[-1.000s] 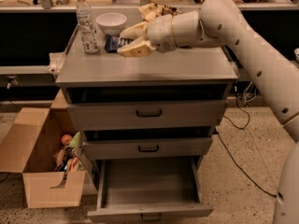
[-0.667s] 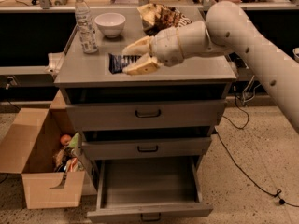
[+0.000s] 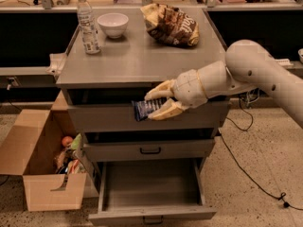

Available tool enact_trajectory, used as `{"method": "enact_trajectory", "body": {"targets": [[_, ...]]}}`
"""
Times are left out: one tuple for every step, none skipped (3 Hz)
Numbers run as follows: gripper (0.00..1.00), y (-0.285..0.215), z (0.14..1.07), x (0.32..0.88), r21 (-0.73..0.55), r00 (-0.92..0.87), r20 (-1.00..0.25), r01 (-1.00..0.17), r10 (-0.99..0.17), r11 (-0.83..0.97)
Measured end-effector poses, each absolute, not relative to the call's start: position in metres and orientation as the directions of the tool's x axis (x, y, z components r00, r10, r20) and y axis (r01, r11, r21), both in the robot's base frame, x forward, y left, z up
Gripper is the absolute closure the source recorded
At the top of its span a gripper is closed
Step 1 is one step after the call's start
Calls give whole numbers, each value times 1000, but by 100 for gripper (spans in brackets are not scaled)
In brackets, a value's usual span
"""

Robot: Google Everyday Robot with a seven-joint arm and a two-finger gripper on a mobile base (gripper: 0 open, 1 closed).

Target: Place rxbar blueberry into bottom drawer

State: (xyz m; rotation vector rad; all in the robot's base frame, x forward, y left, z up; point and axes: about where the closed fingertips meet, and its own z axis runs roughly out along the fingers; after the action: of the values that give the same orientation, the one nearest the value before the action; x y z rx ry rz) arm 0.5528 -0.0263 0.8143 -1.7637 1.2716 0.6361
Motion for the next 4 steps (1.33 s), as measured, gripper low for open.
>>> {"method": "enact_trajectory", "body": {"targets": [[100, -27, 811, 550, -333, 349, -791, -935, -503, -125], [100, -47, 764, 534, -264, 250, -816, -963, -521, -48], [100, -83, 696, 501, -171, 109, -828, -983, -550, 63], [100, -130, 607, 452, -46, -86, -813, -977, -576, 210]]}}
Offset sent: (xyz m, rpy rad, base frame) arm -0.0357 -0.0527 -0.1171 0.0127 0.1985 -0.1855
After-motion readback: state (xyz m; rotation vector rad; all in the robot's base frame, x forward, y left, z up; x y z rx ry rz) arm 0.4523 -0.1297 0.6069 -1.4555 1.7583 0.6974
